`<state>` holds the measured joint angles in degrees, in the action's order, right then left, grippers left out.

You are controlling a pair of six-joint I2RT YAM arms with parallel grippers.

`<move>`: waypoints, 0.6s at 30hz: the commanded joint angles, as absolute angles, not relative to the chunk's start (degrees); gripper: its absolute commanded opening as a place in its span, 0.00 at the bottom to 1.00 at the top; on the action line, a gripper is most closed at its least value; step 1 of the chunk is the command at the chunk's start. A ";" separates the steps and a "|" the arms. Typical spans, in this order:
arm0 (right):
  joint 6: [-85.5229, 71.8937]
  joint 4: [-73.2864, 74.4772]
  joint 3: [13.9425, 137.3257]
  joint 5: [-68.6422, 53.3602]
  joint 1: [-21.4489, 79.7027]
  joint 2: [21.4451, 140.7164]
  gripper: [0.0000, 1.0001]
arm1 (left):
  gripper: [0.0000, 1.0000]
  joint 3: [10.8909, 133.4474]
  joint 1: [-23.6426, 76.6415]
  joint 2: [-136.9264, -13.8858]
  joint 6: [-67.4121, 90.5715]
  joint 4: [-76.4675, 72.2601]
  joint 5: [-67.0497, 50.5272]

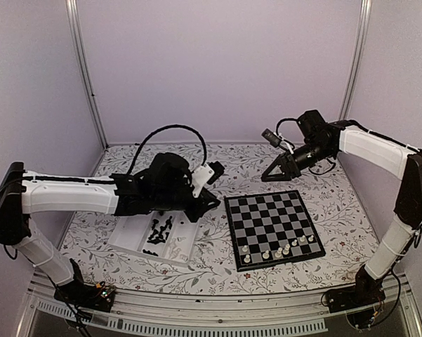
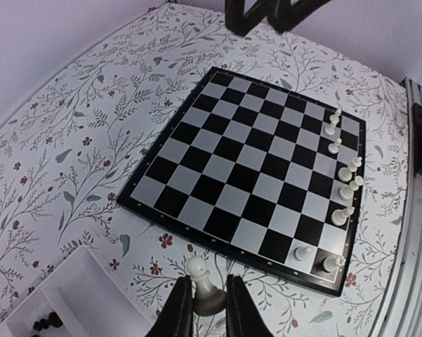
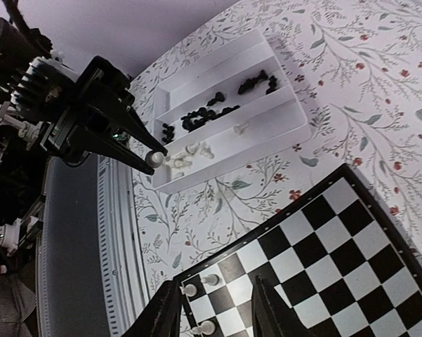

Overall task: Set up the chess pieces on the board
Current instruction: Place the chess piece on the chessboard.

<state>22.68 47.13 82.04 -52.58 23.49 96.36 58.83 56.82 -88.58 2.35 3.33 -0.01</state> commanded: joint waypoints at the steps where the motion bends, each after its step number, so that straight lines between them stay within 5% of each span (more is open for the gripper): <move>1: 21.74 51.67 84.14 -61.00 27.82 100.16 0.37 | 0.00 61.54 59.87 -90.45 -1.29 -2.55 -1.55; 18: 27.56 58.90 86.27 -71.61 32.87 106.65 0.35 | 0.00 68.92 65.30 -96.87 -5.39 -0.97 2.55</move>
